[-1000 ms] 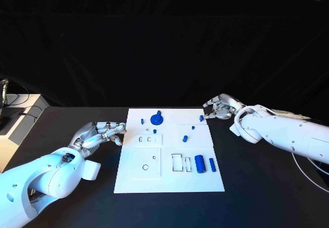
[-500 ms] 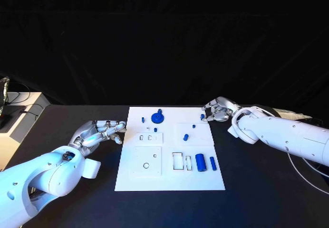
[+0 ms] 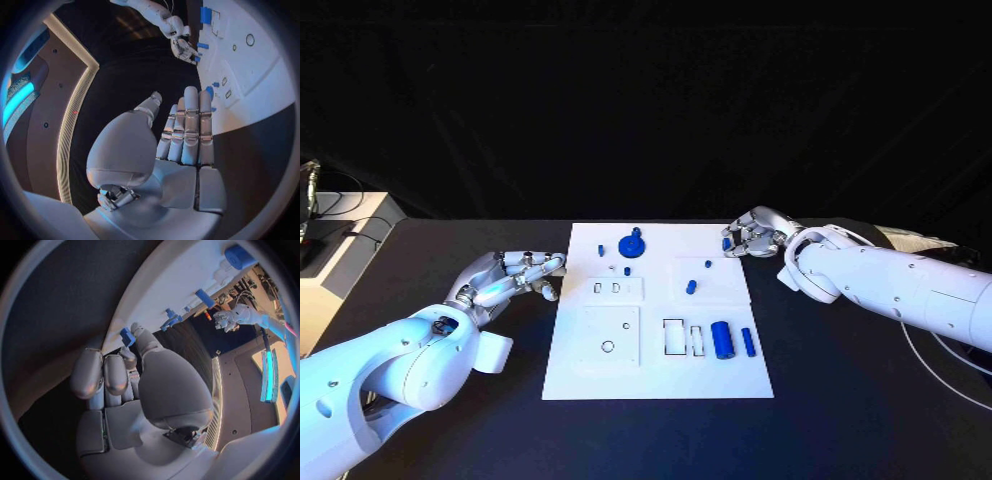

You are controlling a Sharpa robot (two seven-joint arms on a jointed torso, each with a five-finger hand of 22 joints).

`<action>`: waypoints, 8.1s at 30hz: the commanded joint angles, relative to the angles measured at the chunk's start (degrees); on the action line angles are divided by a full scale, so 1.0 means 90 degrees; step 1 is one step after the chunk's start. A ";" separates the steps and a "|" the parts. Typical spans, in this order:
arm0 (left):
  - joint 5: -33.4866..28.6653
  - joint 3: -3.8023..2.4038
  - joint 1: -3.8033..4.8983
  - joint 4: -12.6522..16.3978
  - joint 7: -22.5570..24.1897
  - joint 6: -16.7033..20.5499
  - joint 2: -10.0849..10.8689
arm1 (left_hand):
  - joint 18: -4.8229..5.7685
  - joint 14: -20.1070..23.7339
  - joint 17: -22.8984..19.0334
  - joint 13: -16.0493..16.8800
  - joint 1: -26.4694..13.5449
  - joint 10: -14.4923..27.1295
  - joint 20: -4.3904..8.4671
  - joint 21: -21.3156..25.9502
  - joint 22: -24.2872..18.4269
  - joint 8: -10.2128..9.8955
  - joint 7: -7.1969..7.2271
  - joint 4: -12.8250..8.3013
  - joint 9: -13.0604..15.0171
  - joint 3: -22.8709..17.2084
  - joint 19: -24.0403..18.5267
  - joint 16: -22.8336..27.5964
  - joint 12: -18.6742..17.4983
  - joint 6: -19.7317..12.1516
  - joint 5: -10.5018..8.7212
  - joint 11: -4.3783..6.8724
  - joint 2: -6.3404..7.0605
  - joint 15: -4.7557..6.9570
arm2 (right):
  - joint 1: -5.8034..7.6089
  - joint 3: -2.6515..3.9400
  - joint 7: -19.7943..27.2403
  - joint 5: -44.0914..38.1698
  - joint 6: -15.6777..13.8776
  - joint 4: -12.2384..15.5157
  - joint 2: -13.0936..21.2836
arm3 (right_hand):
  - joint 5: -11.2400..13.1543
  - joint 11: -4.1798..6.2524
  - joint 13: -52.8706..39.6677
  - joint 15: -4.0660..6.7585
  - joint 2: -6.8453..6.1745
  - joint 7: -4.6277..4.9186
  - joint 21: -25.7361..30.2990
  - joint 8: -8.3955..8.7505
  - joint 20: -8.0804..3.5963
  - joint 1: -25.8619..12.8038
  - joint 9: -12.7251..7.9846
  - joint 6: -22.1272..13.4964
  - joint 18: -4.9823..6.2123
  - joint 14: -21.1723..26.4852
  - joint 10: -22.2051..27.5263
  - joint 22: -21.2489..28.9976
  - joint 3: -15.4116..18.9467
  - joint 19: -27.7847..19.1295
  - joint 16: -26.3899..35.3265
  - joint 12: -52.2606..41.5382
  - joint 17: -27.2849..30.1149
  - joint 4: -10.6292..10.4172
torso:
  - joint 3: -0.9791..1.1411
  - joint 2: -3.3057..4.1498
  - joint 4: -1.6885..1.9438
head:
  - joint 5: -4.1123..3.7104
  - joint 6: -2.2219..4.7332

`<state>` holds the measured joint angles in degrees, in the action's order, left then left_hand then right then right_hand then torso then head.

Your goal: Assemble the parts on the task board

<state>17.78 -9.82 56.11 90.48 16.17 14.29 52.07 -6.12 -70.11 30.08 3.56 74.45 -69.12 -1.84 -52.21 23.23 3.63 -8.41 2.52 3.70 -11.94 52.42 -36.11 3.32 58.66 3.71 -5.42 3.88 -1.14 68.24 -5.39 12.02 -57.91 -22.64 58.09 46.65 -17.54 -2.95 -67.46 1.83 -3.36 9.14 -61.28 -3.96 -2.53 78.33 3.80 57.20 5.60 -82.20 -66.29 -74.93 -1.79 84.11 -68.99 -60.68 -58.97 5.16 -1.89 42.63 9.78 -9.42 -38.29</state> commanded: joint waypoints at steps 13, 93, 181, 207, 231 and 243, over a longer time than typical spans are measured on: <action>-0.0029 -0.0005 -0.0001 0.0003 0.0061 -0.0105 -0.0015 | -0.0035 0.0047 -0.0010 0.0006 -0.0004 0.0036 0.0013 -0.0061 -0.0030 0.0004 -0.0030 -0.0036 0.0007 -0.0008 -0.0046 -0.0009 0.0036 0.0026 -0.0038 0.0001 -0.0064 -0.0021 | -0.0016 -0.0001 -0.0018 -0.0093 0.0226 -0.0104 -0.0089 | -0.0052 0.0085 -0.0104 0.0049 0.0310 -0.0056 -0.0044 0.0023 -0.0041 -0.0214 -0.0010 0.0255 0.0016 -0.0044 -0.0104 -0.0916 -0.0421 0.0256 0.0021 -0.0076 -0.0023 0.0163 | -0.0004 -0.0002 0.0002 | -0.0015 -0.0011; -0.0030 -0.0005 -0.0006 -0.0047 0.0009 -0.0142 -0.0063 | -0.0035 0.0045 -0.0013 0.0006 -0.0008 0.0037 0.0012 -0.0072 -0.0050 0.0004 -0.0025 -0.0032 0.0007 -0.0004 -0.0048 -0.0008 0.0036 0.0033 -0.0038 0.0003 -0.0064 -0.0021 | -0.0106 -0.0129 -0.4092 -0.2357 -0.1097 0.3055 -0.1066 | 0.0284 0.0233 -0.0277 0.0158 0.0422 -0.0259 0.0112 -0.0042 -0.0159 -0.0424 0.0002 0.0805 -0.0010 -0.0067 -0.0285 -0.0890 -0.1094 0.0301 0.0114 -0.0058 0.0059 0.0399 | -0.0007 0.0005 0.0000 | 0.0309 -0.0106; 0.1932 -0.0004 0.0632 -0.1011 -0.2086 -0.0802 -0.0726 | -0.0136 -0.0226 0.1798 0.3316 -0.1176 0.0640 0.0394 -0.1820 0.1310 0.1696 0.0229 0.0918 0.0623 0.0316 0.0402 -0.2594 0.4826 -0.0226 -0.0040 0.0473 0.0113 0.0360 | 0.0563 0.0018 -0.1515 0.0820 -0.1645 0.3377 0.0053 | -0.0296 0.0034 0.1207 0.0003 -0.0001 -0.0035 0.0551 -0.0332 -0.0008 -0.0479 0.0004 -0.0165 0.0098 -0.0008 0.0764 -0.0819 0.0609 0.0252 0.0250 0.0222 0.0181 -0.0813 | 0.0106 -0.0160 -0.0140 | 0.0481 -0.0030; 0.4172 0.0693 0.1858 -0.3025 -0.4953 -0.2783 -0.2988 | -0.0007 -0.0913 0.3182 0.4138 -0.1377 0.0389 0.0504 -0.2671 0.3712 0.2968 0.0590 0.1376 0.3782 0.0007 0.1585 -0.3487 0.5292 -0.0682 0.0263 0.0721 0.0467 0.0564 | 0.0792 0.0022 -0.1502 0.1664 -0.1326 0.2996 0.0324 | -0.0687 0.0002 0.1408 -0.0013 0.0168 0.0018 0.0692 -0.0266 0.0007 -0.0616 0.0004 -0.0324 0.0120 -0.0010 0.0861 -0.0795 0.0810 0.0249 0.0372 0.0237 0.0196 -0.0474 | 0.0163 -0.0229 -0.0212 | 0.0578 -0.0144; 0.4363 0.0708 0.1875 -0.3724 -0.5165 -0.3368 -0.3696 | -0.0001 -0.0902 0.3241 0.4218 -0.1503 0.0411 0.0490 -0.2482 0.4094 0.2404 0.0563 0.1221 0.4183 -0.0497 0.1660 -0.3460 0.5225 -0.0510 0.0252 0.0701 0.0533 0.0545 | 0.0793 0.0022 -0.1713 0.1519 -0.1251 0.2918 0.0157 | -0.0783 0.0000 0.1421 -0.0014 0.0149 0.0021 0.0707 -0.0256 0.0009 -0.0640 0.0004 -0.0332 0.0125 -0.0011 0.0860 -0.0793 0.0785 0.0252 0.0377 0.0222 0.0187 -0.0506 | 0.0185 -0.0180 -0.0268 | 0.0612 -0.0145; 0.4237 0.0709 0.1871 -0.3781 -0.5109 -0.3338 -0.3804 | 0.0006 -0.0863 0.3202 0.4193 -0.1560 0.0435 0.0498 -0.2378 0.4146 0.2372 0.0564 0.1431 0.4233 -0.0298 0.1636 -0.3426 0.5209 -0.0517 0.0238 0.0696 0.0445 0.0539 | 0.0793 0.0022 -0.1774 0.1487 -0.1214 0.2882 0.0116 | -0.0783 0.0000 0.1421 -0.0014 0.0149 0.0021 0.0707 -0.0256 0.0009 -0.0640 0.0004 -0.0332 0.0125 -0.0011 0.0860 -0.0793 0.0785 0.0252 0.0377 0.0222 0.0187 -0.0506 | 0.0190 -0.0171 -0.0272 | 0.0596 -0.0142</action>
<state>56.52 -3.42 72.90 56.48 -30.20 -14.86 18.06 -6.64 -78.11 58.94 41.38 60.42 -65.44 2.66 -73.74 60.59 25.26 -3.20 15.57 41.74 -14.70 66.98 -67.27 50.53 53.87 6.16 1.11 8.26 3.79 75.35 -5.22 -3.74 -43.68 -34.56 84.04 47.76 -24.41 -2.95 -54.74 1.73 -1.96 9.05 -55.26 -6.62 -2.54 73.14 3.81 54.17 6.15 -82.10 -58.91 -74.94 5.43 84.11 -65.80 -58.33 -57.28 0.79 -0.19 41.12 7.31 -3.92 -39.47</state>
